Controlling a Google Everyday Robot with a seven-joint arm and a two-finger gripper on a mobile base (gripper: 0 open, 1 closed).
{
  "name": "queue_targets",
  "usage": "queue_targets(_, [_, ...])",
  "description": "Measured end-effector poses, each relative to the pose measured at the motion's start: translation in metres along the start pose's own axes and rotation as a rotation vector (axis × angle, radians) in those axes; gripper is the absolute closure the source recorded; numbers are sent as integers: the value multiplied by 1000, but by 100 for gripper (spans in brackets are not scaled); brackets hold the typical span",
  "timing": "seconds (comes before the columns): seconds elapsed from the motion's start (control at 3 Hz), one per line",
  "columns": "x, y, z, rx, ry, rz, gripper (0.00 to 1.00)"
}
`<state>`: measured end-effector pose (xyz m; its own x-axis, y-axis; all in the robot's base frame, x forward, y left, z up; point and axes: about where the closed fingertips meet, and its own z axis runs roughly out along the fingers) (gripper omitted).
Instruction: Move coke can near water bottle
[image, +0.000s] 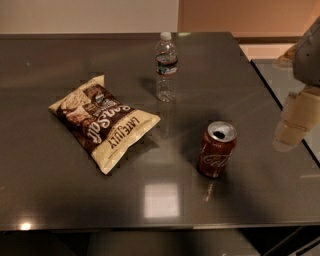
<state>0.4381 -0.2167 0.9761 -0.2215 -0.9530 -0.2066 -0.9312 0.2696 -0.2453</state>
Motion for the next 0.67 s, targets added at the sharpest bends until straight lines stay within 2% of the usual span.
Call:
queue_targets(0.33, [0,0,0,0,0,0,0])
queue_targets(0.67, [-8,5,11,-32,-64,-15,0])
